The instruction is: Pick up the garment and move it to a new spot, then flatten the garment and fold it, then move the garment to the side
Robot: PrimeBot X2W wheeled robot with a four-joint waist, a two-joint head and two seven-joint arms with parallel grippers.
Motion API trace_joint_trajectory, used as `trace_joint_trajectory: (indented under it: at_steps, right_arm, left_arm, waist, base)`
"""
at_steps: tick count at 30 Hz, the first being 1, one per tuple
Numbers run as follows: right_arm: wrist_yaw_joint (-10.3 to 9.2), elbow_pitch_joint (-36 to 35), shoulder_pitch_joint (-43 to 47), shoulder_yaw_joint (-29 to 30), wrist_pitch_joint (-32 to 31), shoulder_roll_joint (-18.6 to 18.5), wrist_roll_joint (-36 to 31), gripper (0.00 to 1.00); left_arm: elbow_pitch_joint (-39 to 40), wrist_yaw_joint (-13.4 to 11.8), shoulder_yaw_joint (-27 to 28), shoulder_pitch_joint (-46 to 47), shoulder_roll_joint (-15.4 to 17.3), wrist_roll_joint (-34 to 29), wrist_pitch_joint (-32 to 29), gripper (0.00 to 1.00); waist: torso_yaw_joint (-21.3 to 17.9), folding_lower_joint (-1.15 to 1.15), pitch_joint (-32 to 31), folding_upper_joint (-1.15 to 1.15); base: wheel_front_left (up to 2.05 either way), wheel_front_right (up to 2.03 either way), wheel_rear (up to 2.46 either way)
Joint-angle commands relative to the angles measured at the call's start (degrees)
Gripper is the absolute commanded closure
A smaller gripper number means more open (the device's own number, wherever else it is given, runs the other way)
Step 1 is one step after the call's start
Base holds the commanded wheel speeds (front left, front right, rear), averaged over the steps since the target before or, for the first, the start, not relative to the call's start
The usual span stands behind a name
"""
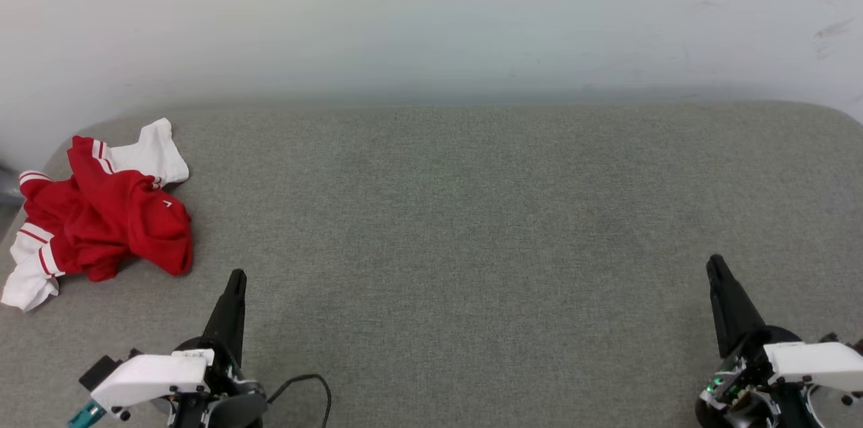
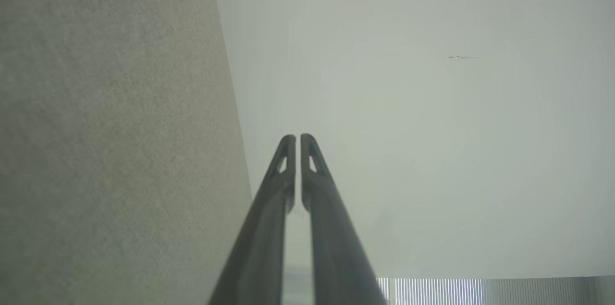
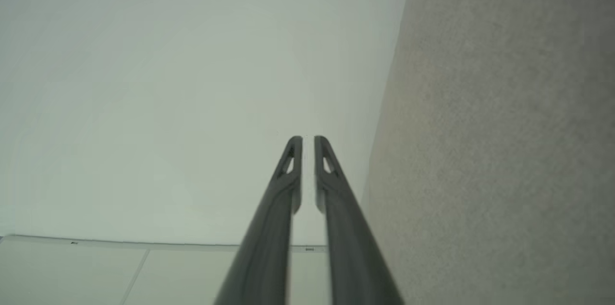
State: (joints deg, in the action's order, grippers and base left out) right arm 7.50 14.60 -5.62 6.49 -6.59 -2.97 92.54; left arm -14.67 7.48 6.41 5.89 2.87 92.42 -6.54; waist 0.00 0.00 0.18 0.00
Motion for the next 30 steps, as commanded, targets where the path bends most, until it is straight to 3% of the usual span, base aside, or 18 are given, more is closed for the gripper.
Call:
trace_joint_trajectory:
  at_steps: [1, 12, 20, 30]
  right_arm:
    - [0.00, 0.06, 0.10, -0.01, 0.05, 0.01, -0.03, 0.00]
    - [0.00, -0.53, 1.79, -0.27, 2.66, 0.06, -4.84, 0.00]
    - [0.00, -2.85, 2.14, 0.45, 4.80, 0.06, -12.71, 0.00]
    - [0.00, -6.59, 2.60, 0.54, 7.25, 0.06, -25.38, 0.00]
  left_arm:
    - [-0.08, 0.00, 0.00, -0.07, -0.01, -0.03, 0.04, 0.00]
    - [0.37, 0.00, 0.10, -1.43, -0.11, -4.02, 2.65, 0.00]
    - [2.79, -0.68, 0.60, -1.31, -0.09, -12.09, 4.79, 0.00]
    - [7.19, -3.83, -0.27, -1.61, -0.07, -23.51, 7.21, 0.00]
  waist:
    - [0.00, 0.00, 0.00, 0.00]
    - [0.01, 0.00, 0.08, 0.00]
    - [0.03, 0.00, 0.15, 0.00]
    - [0.11, 0.00, 0.26, 0.00]
  base:
    - [0.00, 0.00, 0.00]
    - [0.00, 0.00, 0.00]
    - [0.00, 0.00, 0.00]
    - [0.00, 0.00, 0.00]
